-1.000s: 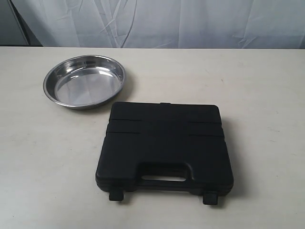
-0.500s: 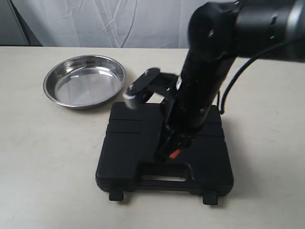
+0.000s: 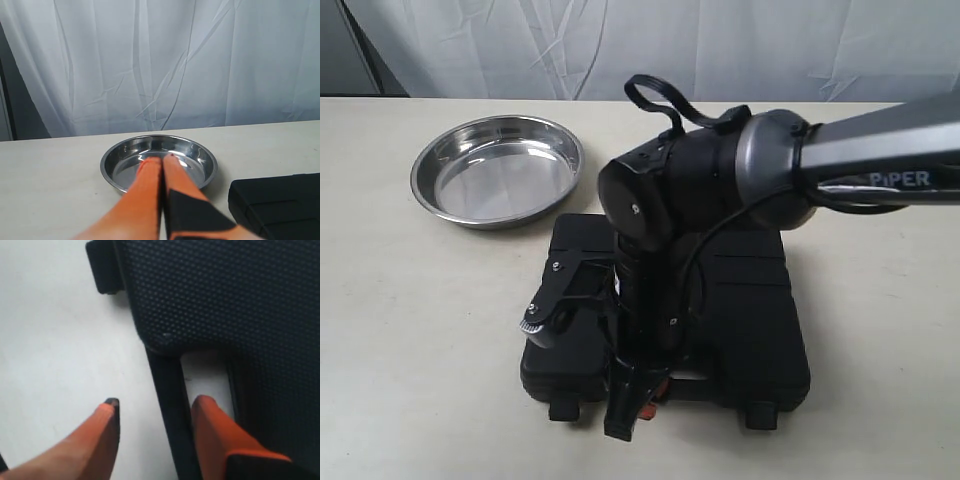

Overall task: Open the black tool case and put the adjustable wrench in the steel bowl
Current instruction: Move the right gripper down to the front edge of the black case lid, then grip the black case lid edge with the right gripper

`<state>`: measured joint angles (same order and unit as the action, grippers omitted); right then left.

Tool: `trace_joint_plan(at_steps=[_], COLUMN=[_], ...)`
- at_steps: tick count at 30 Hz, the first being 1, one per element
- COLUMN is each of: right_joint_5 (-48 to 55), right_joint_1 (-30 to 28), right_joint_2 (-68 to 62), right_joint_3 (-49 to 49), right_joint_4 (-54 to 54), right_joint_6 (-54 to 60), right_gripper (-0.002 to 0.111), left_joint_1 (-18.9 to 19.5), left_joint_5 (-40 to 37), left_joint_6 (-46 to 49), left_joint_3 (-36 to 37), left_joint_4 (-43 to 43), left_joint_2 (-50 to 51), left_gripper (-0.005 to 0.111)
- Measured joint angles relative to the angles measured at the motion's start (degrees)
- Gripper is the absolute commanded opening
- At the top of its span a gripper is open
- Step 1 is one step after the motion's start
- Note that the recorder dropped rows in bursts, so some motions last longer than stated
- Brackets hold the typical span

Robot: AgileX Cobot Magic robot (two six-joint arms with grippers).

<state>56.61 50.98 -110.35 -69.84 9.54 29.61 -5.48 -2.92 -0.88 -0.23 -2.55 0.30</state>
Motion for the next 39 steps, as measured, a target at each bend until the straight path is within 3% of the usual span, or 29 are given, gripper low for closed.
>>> trace_joint_plan(at_steps=[7,10,39], right_joint_5=[-3.9,-4.4,-5.3], right_joint_1=[0.1,0.2,0.3], right_joint_2=[-2.9,-4.0,-1.4], right_joint_3=[-0.1,-0.1,-0.1], right_joint_4=[-0.5,-0.6,0.6], right_joint_6=[0.0,0.0,0.3], right_gripper=[0.041,0.000,0.000], left_joint_1=[0.0,0.0,0.0], left_joint_5=[0.0,0.0,0.0], left_joint_6=[0.0,0.0,0.0], left_joint_3=[0.0,0.0,0.0], left_joint_4=[0.0,0.0,0.0], left_joint_2=[0.0,0.0,0.0], left_gripper=[0.000,0.000,0.000])
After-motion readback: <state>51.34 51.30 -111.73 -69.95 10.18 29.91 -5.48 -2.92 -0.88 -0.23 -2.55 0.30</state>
